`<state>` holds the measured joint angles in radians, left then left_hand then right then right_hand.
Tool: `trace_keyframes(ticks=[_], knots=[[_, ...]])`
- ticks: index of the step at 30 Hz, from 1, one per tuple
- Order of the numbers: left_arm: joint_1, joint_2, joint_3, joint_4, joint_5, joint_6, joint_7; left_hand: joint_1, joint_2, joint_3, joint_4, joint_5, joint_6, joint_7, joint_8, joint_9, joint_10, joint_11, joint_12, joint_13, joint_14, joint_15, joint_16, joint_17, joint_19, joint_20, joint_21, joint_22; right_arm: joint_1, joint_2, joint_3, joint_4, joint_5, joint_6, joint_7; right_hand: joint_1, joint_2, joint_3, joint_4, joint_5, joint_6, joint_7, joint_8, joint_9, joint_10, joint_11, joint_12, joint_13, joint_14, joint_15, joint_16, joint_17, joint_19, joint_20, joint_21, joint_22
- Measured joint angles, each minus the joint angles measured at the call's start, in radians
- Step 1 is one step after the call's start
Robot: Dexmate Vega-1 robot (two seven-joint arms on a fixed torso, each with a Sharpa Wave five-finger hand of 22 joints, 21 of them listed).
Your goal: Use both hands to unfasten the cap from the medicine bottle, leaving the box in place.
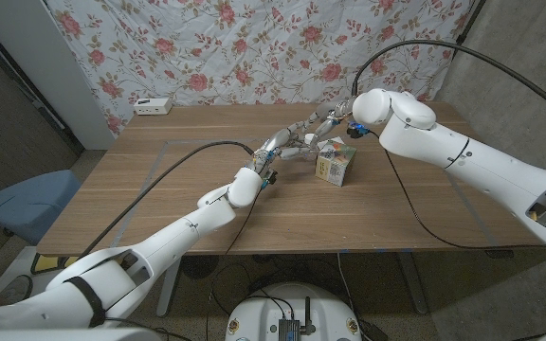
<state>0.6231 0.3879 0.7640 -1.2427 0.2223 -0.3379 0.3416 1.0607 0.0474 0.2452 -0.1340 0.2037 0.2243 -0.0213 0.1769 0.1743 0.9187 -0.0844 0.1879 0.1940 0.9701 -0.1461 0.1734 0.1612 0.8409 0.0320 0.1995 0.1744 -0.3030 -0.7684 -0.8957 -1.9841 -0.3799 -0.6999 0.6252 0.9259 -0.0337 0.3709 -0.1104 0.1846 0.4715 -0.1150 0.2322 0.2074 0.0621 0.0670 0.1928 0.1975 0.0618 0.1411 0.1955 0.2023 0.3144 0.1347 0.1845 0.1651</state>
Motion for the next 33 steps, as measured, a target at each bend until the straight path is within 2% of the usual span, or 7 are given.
trace_keyframes(ticks=[3,17,21,28,33], knots=[[-0.004,-0.004,0.002,0.011,0.000,-0.008,0.000,0.000,0.000,0.000,0.000,0.000,-0.004,0.004,0.000,0.000,0.000,0.000,0.000,0.000,0.000,0.000,0.000,0.000,0.000,0.000,0.000,0.000,0.002,-0.003,0.002,0.000,0.016,0.000,-0.002,-0.020,0.000,-0.008,0.008,0.000,-0.004,0.012,-0.007,0.000,-0.001,0.009,0.000,0.000,0.000,0.000,0.000,0.000,0.000,0.000,0.000,0.000],[-0.017,-0.015,0.007,0.040,0.001,-0.034,0.004,-0.001,-0.001,0.006,-0.002,0.000,-0.010,0.000,0.000,0.000,0.000,0.000,0.001,0.000,0.000,0.000,0.000,0.000,0.000,0.000,0.000,0.000,0.005,-0.014,0.009,-0.001,0.057,-0.003,-0.028,-0.110,0.001,-0.044,0.044,0.000,0.018,0.073,-0.007,0.004,0.016,0.033,0.008,0.000,0.015,0.022,0.005,0.000,0.012,0.006,0.005,0.000],[-0.018,-0.016,0.007,0.044,0.001,-0.038,0.006,-0.001,-0.001,0.007,-0.001,0.000,-0.010,0.000,0.000,0.000,0.000,0.000,0.001,-0.001,0.000,0.000,0.000,-0.001,-0.004,0.004,0.000,0.000,0.005,-0.016,0.009,-0.004,0.062,-0.007,-0.037,-0.125,-0.001,-0.049,0.049,0.000,0.025,0.080,-0.007,0.005,0.017,0.034,0.008,0.000,0.020,0.027,0.012,0.000,0.020,0.009,0.005,0.000],[-0.019,-0.019,0.007,0.048,0.002,-0.042,0.009,-0.001,-0.001,0.007,-0.001,0.000,-0.010,0.000,0.000,0.000,0.000,0.000,0.001,-0.002,0.000,0.000,0.000,-0.001,-0.004,0.004,0.000,0.000,0.006,-0.020,-0.001,-0.015,0.059,-0.026,-0.047,-0.155,-0.002,-0.059,0.059,0.000,0.038,0.092,-0.007,0.009,0.032,0.049,0.015,0.000,0.038,0.030,0.016,-0.002,0.030,0.010,0.005,0.000],[-0.019,-0.022,0.008,0.054,0.002,-0.044,0.011,-0.001,-0.001,0.007,-0.001,-0.001,-0.010,0.000,0.000,0.000,0.000,0.000,0.001,-0.002,0.000,0.000,0.000,-0.001,-0.008,0.000,0.000,0.000,0.014,-0.022,-0.015,-0.022,0.042,-0.054,-0.050,-0.162,-0.007,-0.061,0.060,0.000,0.043,0.098,-0.002,0.009,0.037,0.046,0.015,0.000,0.042,0.027,0.016,-0.002,0.040,0.014,0.010,0.000]])
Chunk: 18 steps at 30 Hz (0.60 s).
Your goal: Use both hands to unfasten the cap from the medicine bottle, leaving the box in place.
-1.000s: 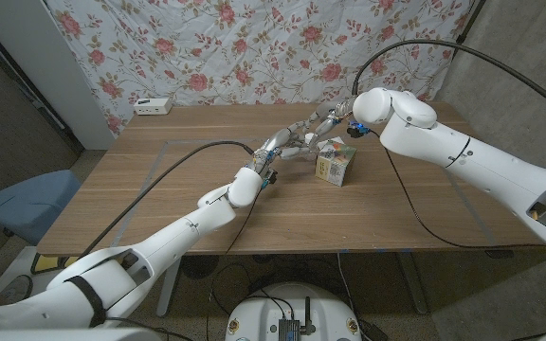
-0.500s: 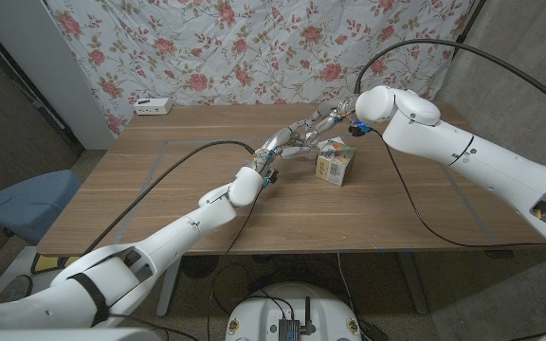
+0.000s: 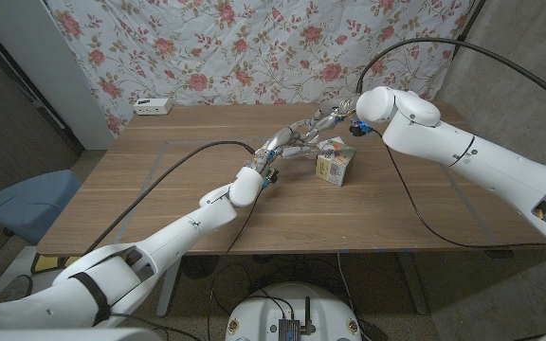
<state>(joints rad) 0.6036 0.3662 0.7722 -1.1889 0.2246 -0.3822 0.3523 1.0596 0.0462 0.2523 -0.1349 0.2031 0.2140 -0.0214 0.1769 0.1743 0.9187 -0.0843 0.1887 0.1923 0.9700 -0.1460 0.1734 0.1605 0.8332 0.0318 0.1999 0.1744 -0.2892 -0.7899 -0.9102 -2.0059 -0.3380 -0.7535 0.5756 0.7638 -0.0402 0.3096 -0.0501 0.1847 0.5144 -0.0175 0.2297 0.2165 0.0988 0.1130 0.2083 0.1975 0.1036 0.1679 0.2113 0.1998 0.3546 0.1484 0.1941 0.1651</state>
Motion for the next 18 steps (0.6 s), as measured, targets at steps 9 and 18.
trace_keyframes(ticks=[9,18], knots=[[-0.006,-0.006,0.003,0.012,0.000,-0.004,0.001,0.000,0.000,0.000,0.000,0.000,0.000,0.000,0.005,0.000,0.000,0.000,-0.001,0.000,0.000,0.000,0.000,0.000,0.000,0.000,0.000,0.000,0.011,-0.004,-0.021,-0.008,-0.022,-0.027,0.000,-0.004,-0.004,-0.004,-0.004,0.000,0.011,0.011,0.004,0.000,0.009,0.009,0.000,0.000,0.011,0.000,0.000,0.000,0.011,0.000,0.002,0.000],[-0.015,-0.015,0.007,0.031,0.000,-0.012,0.002,0.000,0.000,0.007,-0.002,-0.001,0.000,0.000,0.004,0.000,0.000,0.000,0.000,0.001,-0.002,0.002,0.000,0.000,0.000,0.000,0.000,0.000,0.018,-0.007,-0.037,-0.013,-0.044,-0.044,0.005,-0.003,-0.004,-0.006,-0.009,0.000,0.020,0.019,0.007,0.005,0.016,0.005,0.000,0.000,0.021,0.007,0.000,-0.005,0.011,0.000,0.002,0.000]])
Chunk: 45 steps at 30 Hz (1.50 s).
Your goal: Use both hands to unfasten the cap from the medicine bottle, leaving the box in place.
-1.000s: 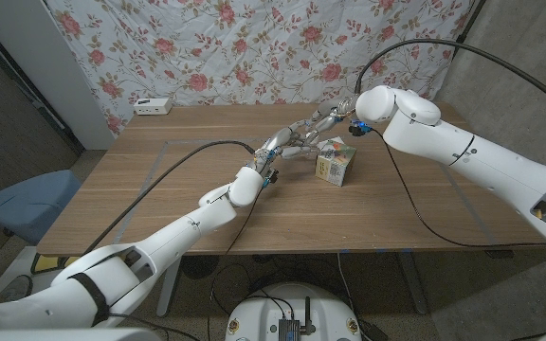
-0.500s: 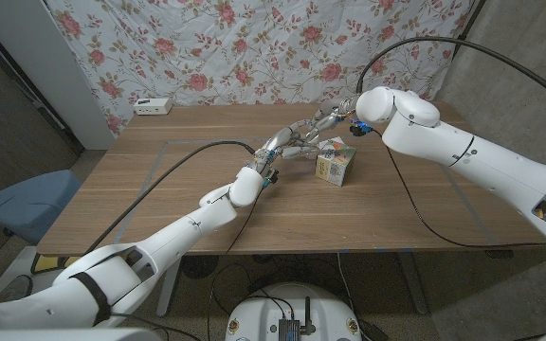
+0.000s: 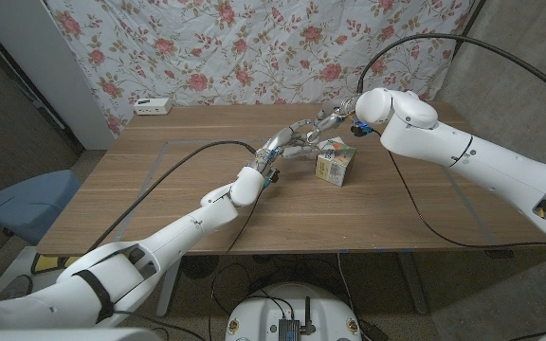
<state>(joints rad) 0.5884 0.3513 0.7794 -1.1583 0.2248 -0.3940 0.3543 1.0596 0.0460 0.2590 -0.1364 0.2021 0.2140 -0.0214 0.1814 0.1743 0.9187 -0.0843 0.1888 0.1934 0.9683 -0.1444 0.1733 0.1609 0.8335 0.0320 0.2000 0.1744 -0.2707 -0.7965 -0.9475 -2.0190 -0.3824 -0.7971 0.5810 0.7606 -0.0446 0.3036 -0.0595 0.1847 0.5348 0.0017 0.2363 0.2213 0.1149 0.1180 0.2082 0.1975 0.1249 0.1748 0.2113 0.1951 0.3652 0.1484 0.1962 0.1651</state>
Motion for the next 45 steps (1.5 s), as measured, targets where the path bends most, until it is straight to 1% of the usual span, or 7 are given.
trace_keyframes(ticks=[2,5,10,12,18,32,45], knots=[[0.000,0.000,0.000,0.001,0.000,-0.002,0.000,0.000,0.000,0.000,0.000,0.002,0.000,0.000,0.000,0.000,0.000,0.000,0.000,0.000,0.000,0.000,0.000,0.000,0.000,0.000,0.000,0.000,0.001,0.000,-0.002,0.000,-0.002,-0.001,0.000,0.002,-0.002,0.000,-0.008,0.000,0.010,-0.004,0.005,0.000,0.000,0.000,0.000,0.000,0.003,0.001,0.000,0.000,0.000,0.000,0.000,0.000],[-0.004,-0.003,0.002,0.007,-0.001,-0.003,0.000,0.000,0.000,0.000,0.000,0.002,0.000,0.000,0.000,0.000,0.000,0.000,0.000,0.000,0.000,0.000,0.000,0.000,0.000,0.000,0.000,0.000,0.002,0.000,-0.007,-0.001,-0.014,-0.008,0.000,0.003,-0.003,0.000,-0.008,0.000,0.014,-0.007,0.005,0.000,0.003,0.003,0.000,0.000,0.008,-0.003,0.000,0.000,0.002,0.002,0.000,0.000],[-0.008,-0.006,0.004,0.011,-0.001,-0.003,0.000,-0.006,-0.006,0.000,0.000,0.002,0.000,0.000,0.000,0.000,0.000,0.000,0.000,0.000,0.000,0.000,0.000,0.000,0.000,0.000,0.000,0.000,0.003,0.004,-0.015,-0.001,-0.027,-0.012,-0.001,0.007,-0.006,0.005,-0.020,0.000,0.048,-0.020,0.023,0.005,0.014,0.000,0.000,0.000,0.018,-0.003,0.000,-0.005,0.010,0.001,0.000,0.000],[-0.010,-0.007,0.005,0.014,-0.002,-0.003,0.000,-0.006,-0.006,0.000,0.000,0.002,0.000,0.000,0.000,0.000,0.000,0.000,0.000,0.000,0.000,0.000,0.000,0.000,0.000,0.000,0.000,0.000,0.003,0.006,-0.018,0.001,-0.035,-0.014,-0.004,0.011,-0.010,0.005,-0.019,0.000,0.052,-0.015,0.023,0.009,0.014,0.000,0.000,0.000,0.022,-0.007,0.000,-0.005,0.015,0.004,0.000,0.000],[-0.015,-0.009,0.006,0.020,-0.003,-0.003,-0.001,-0.006,-0.006,0.000,0.000,0.002,0.000,0.000,0.000,0.000,0.000,0.000,0.000,0.000,0.000,0.000,0.000,0.000,0.000,0.000,0.000,0.000,0.001,0.013,-0.020,0.009,-0.047,-0.014,-0.011,0.016,-0.005,0.005,-0.028,0.000,0.067,-0.015,0.027,0.009,0.020,-0.006,0.000,0.000,0.027,-0.005,0.000,-0.005,0.015,0.004,0.000,0.000],[-0.027,-0.017,0.011,0.043,-0.006,-0.015,-0.002,-0.006,-0.006,0.004,0.004,0.001,0.000,0.000,0.000,0.000,0.000,0.000,-0.001,-0.001,0.000,0.000,0.000,-0.001,0.000,0.000,0.000,0.000,-0.002,0.027,-0.023,0.027,-0.069,-0.012,-0.023,0.039,0.012,0.018,-0.046,0.000,0.124,-0.031,0.060,0.022,0.040,-0.004,0.000,0.000,0.043,-0.014,0.000,-0.004,0.025,0.000,0.000,0.000],[-0.034,-0.021,0.014,0.054,-0.008,-0.022,-0.002,-0.006,-0.006,0.009,0.000,0.001,0.000,0.000,0.000,0.000,0.000,0.000,0.000,0.000,0.000,0.000,0.000,0.000,0.000,0.000,0.000,0.000,-0.005,0.036,-0.025,0.036,-0.086,-0.008,-0.027,0.054,0.020,0.028,-0.059,0.000,0.156,-0.048,0.078,0.030,0.055,-0.005,0.000,0.000,0.055,-0.020,0.008,-0.004,0.042,-0.006,0.000,0.000]])
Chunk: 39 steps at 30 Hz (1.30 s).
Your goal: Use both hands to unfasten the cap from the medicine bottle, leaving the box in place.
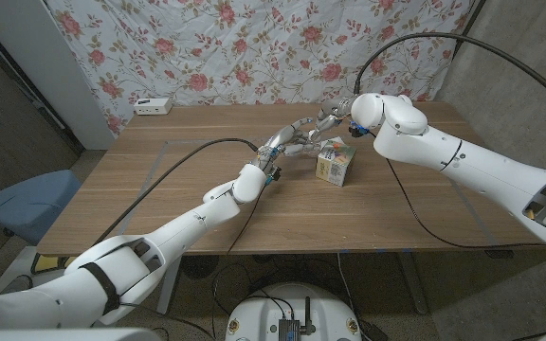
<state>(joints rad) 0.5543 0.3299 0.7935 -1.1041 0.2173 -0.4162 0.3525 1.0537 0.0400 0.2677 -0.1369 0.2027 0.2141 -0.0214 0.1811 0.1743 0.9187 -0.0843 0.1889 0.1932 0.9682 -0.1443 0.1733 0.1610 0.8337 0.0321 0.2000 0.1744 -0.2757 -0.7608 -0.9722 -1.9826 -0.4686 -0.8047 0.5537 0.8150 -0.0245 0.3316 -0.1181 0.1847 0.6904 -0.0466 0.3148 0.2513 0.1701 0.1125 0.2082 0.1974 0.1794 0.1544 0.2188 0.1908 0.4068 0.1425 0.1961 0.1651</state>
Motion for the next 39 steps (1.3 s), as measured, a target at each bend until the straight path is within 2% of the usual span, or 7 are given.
trace_keyframes(ticks=[10,14,16,24,39], knots=[[-0.001,-0.001,0.001,0.001,-0.001,0.000,0.000,0.000,0.000,0.000,0.000,0.000,0.005,-0.005,0.000,0.000,0.000,0.000,0.000,0.000,0.000,0.000,0.000,0.000,0.000,0.000,0.000,0.000,-0.009,0.003,0.001,0.001,-0.012,0.000,-0.006,0.015,0.006,0.006,-0.015,0.000,0.017,-0.010,0.008,0.007,0.009,-0.009,0.000,0.000,0.006,-0.001,0.000,0.003,0.007,-0.007,0.000,0.000],[-0.001,-0.001,0.002,-0.002,-0.001,0.001,0.000,0.000,0.000,0.000,0.000,-0.003,0.005,-0.005,0.000,0.000,0.000,0.000,0.000,0.000,0.000,0.000,0.000,0.000,0.000,0.000,0.000,0.000,-0.014,0.003,0.003,-0.002,-0.016,-0.002,-0.011,0.024,0.008,0.011,-0.019,0.000,0.026,-0.019,0.018,0.007,0.014,-0.014,0.000,0.000,0.012,-0.006,0.000,0.003,0.009,-0.009,0.000,0.000],[-0.001,-0.001,0.002,-0.006,-0.001,0.003,0.000,0.000,0.000,-0.001,0.000,-0.002,0.005,-0.005,0.000,0.000,0.000,0.000,0.000,0.000,0.000,0.000,0.000,0.000,0.000,0.000,0.000,0.000,-0.016,0.002,0.005,-0.005,-0.019,-0.004,-0.014,0.024,0.008,0.011,-0.019,0.000,0.032,-0.014,0.020,0.007,0.016,-0.016,0.000,0.000,0.012,-0.006,0.000,0.003,0.011,-0.011,0.000,0.000],[0.006,0.003,0.002,-0.019,-0.001,0.012,-0.001,0.001,-0.001,0.004,0.005,0.001,0.005,-0.005,0.000,0.000,0.000,0.000,0.000,0.000,0.000,0.000,0.000,-0.001,-0.004,-0.004,0.000,0.000,-0.029,0.000,0.008,-0.017,-0.032,-0.012,-0.026,0.024,0.008,0.011,-0.019,0.000,0.060,-0.032,0.037,0.011,0.025,-0.025,0.000,0.000,0.020,-0.014,0.000,0.002,0.016,-0.016,0.000,0.000],[0.023,0.012,-0.001,-0.047,0.002,0.026,-0.002,-0.006,0.005,0.004,0.005,0.001,0.005,-0.005,0.000,0.000,0.000,0.000,-0.003,-0.001,0.000,0.000,0.000,0.000,-0.004,-0.004,0.000,0.000,-0.046,-0.005,0.014,-0.037,-0.049,-0.020,-0.033,0.047,0.031,0.026,-0.034,0.005,0.071,-0.043,0.038,0.011,0.036,-0.036,0.000,0.000,0.026,-0.039,0.000,0.005,0.023,-0.023,0.000,0.000]])
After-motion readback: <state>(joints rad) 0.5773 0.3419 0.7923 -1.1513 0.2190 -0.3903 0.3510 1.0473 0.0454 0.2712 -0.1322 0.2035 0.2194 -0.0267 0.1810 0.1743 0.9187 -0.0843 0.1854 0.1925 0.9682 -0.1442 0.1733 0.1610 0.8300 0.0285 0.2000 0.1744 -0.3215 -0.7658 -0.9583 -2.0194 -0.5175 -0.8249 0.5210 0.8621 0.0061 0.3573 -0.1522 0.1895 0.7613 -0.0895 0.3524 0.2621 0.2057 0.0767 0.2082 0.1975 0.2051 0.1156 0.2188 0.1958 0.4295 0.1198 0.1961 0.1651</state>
